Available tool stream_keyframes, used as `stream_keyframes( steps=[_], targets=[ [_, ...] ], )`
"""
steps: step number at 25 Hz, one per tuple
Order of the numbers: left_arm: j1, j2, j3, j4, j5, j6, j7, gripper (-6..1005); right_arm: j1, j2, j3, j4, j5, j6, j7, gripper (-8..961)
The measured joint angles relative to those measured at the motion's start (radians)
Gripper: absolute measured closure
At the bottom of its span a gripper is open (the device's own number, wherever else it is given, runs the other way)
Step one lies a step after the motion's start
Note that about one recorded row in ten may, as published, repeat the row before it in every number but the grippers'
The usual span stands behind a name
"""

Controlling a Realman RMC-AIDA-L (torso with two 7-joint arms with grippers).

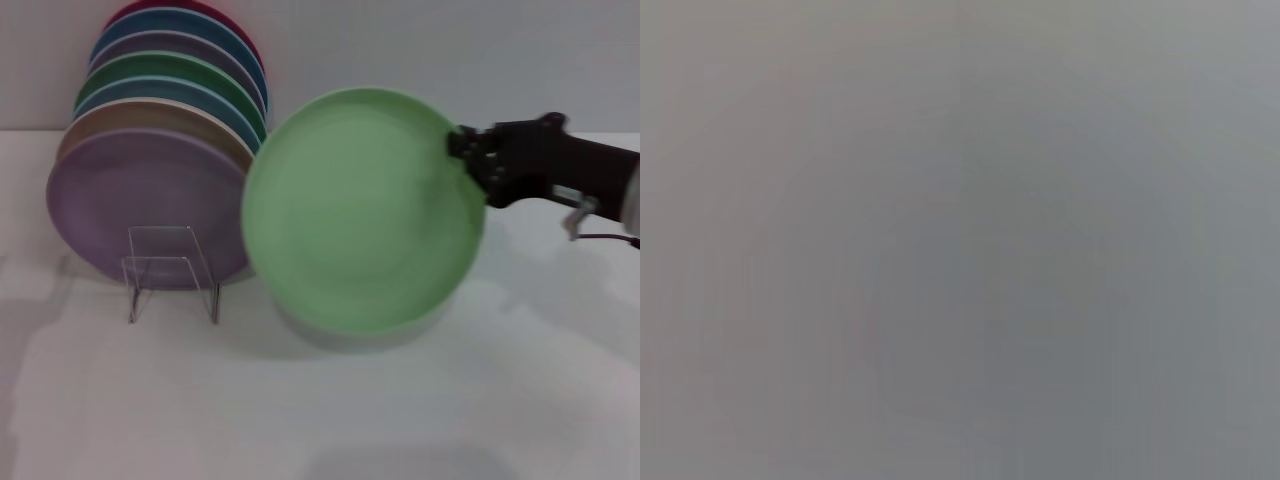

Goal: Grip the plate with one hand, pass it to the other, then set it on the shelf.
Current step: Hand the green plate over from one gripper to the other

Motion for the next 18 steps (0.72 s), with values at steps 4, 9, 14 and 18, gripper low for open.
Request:
stream_keyframes(
  steps=[4,9,14,18],
  targets=[
    [0.004,0.031,0.043,-0.097,0.026,-0.028,-0.002,214,-0.039,0.001,0.056,-0.082,0.171,0.006,-0.191,934],
    [0.097,0.113,-0.002,-0.505,0.166,-0.386,0.074,214,-0.041,0.001,0.121,-0.167,0.251,0.026,-0.307,932],
    [0.215,0.152,-0.108,-1.112,0.313,-1.114,0.089,214,-0.044,0.003,0.136,-0.235,0.353,0.030,-0.491,929],
    [0.221,0.142,-0.158,-1.392,0.304,-1.556,0.073,214,-0.043,0.004,0.129,-0.334,0.546,0.067,-0.742,926]
  ],
)
